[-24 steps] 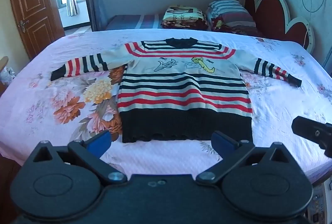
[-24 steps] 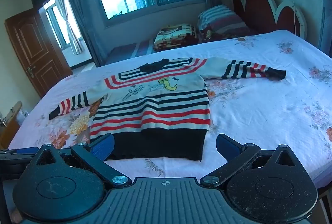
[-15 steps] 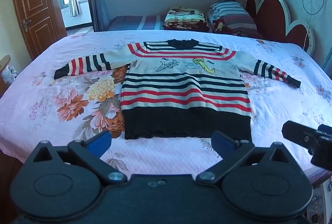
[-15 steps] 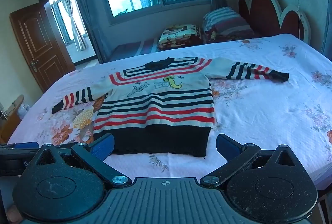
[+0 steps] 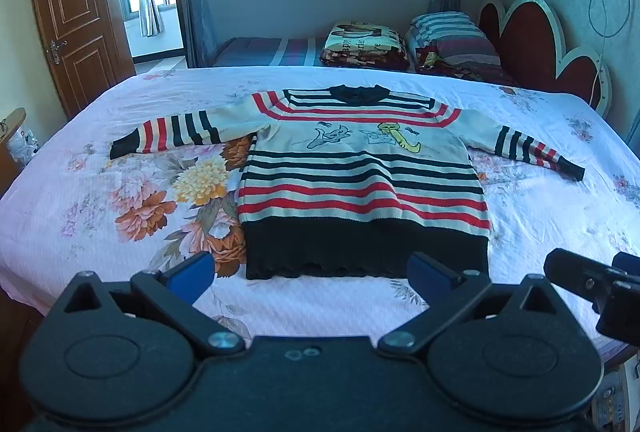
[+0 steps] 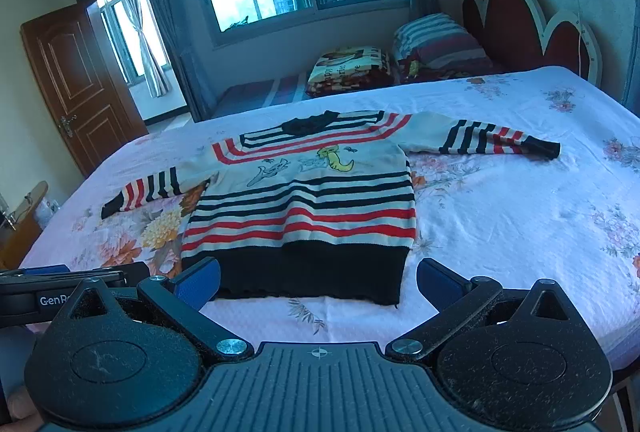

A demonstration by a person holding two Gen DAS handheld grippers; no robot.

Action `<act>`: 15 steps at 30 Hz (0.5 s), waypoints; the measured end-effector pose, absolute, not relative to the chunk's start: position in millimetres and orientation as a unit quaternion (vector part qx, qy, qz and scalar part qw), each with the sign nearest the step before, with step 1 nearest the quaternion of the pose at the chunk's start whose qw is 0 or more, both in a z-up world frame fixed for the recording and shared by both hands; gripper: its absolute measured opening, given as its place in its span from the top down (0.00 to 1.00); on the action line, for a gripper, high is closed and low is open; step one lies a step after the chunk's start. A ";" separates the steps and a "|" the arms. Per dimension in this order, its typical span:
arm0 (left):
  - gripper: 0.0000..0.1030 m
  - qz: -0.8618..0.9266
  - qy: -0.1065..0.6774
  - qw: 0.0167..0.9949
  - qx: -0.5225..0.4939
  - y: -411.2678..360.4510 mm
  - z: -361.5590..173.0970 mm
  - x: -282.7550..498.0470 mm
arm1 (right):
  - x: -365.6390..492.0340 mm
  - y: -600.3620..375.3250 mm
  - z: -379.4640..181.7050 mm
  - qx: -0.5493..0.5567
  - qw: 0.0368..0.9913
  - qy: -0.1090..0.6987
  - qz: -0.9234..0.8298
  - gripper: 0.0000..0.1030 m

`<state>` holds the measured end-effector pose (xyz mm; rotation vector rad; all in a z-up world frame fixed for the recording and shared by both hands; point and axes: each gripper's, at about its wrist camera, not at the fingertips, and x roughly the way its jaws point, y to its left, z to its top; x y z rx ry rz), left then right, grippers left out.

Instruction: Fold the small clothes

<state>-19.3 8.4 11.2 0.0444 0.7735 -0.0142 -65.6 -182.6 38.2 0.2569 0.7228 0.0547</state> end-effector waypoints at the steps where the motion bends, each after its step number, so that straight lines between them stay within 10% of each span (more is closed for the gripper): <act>1: 0.00 -0.007 0.378 0.926 0.021 8.4 11.1 -18.9 | -65.0 -183.0 37.9 0.126 0.927 0.353 0.027 0.00; 15: 0.00 -0.003 0.380 0.925 0.019 6.8 9.7 -15.4 | -63.2 -182.2 35.1 0.125 0.925 0.358 0.029 0.00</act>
